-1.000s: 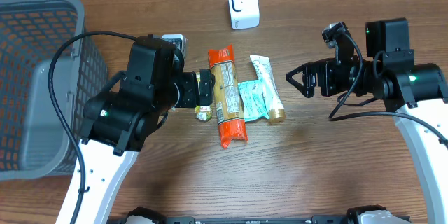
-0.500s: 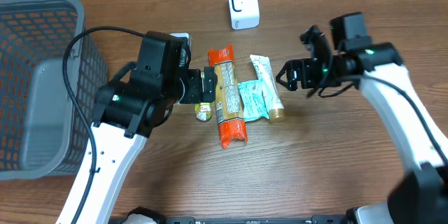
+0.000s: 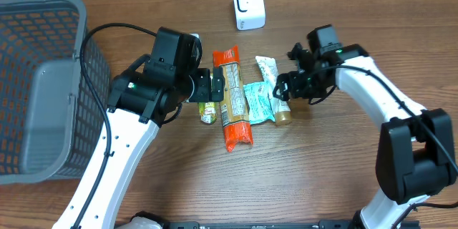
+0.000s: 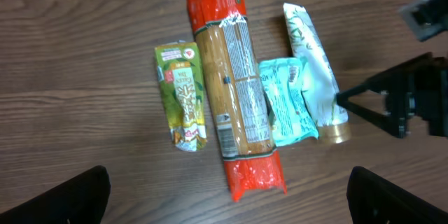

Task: Scan the item barcode
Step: 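Lower the right gripper onto the right side of the item row, then grasp the white conditioner tube with right gripper and pull it rightward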

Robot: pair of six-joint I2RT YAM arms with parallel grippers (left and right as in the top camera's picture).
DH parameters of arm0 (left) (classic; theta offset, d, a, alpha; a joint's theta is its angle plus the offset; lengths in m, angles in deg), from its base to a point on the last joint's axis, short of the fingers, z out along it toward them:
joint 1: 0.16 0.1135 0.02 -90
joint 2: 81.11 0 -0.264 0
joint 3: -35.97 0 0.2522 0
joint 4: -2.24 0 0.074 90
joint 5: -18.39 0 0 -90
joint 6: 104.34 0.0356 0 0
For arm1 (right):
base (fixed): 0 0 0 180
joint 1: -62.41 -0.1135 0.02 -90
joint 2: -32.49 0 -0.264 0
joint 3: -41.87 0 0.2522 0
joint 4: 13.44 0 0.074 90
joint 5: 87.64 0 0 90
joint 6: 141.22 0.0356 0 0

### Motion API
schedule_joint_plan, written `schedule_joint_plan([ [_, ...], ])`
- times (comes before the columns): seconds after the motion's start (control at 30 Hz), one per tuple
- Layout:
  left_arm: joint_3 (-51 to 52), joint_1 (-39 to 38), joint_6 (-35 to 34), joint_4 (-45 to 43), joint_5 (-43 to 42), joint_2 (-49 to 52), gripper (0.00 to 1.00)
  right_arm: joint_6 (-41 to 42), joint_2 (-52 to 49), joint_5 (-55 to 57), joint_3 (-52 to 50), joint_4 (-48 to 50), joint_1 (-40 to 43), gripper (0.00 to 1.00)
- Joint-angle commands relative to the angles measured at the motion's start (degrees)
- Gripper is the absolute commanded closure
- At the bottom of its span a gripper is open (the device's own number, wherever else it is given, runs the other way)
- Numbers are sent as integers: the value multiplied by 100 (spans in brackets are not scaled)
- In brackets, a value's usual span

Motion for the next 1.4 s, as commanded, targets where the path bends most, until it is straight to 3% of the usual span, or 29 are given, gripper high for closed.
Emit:
schedule_joint_plan([
  [0.0, -85, 0, 101, -2, -238, -11, 1, 365, 50, 507, -173, 203, -225, 14],
  [0.17, -225, 0, -181, 428, 98, -361, 0, 365, 50, 505, -472, 490, -304, 14],
  [0.33, -223, -2, -920, 1276, 1322, -1156, 0, 603, 50, 647, -649, 778, -304, 14],
  [0.53, 7, -2, -909, 1460, 1523, -1989, 0, 616, 50, 699, -734, 918, -304, 14],
  [0.6, 92, -2, -911, 1456, 1523, -2105, 0, 616, 50, 721, -734, 957, -304, 18],
  [0.67, 114, -2, -907, 1462, 1523, -2114, 1, 619, 50, 721, -734, 1003, -304, 31],
  [0.8, 114, -2, -907, 1456, 1521, -2033, 0, 619, 46, 719, -734, 1025, -304, 44],
  [1.17, 114, -2, -907, 1458, 1521, -1679, 0, 699, 44, 719, -1045, 1368, -417, 45],
  [1.37, 114, -2, -907, 1458, 1521, -1443, 0, 769, 44, 892, -1062, 1410, -417, 66],
])
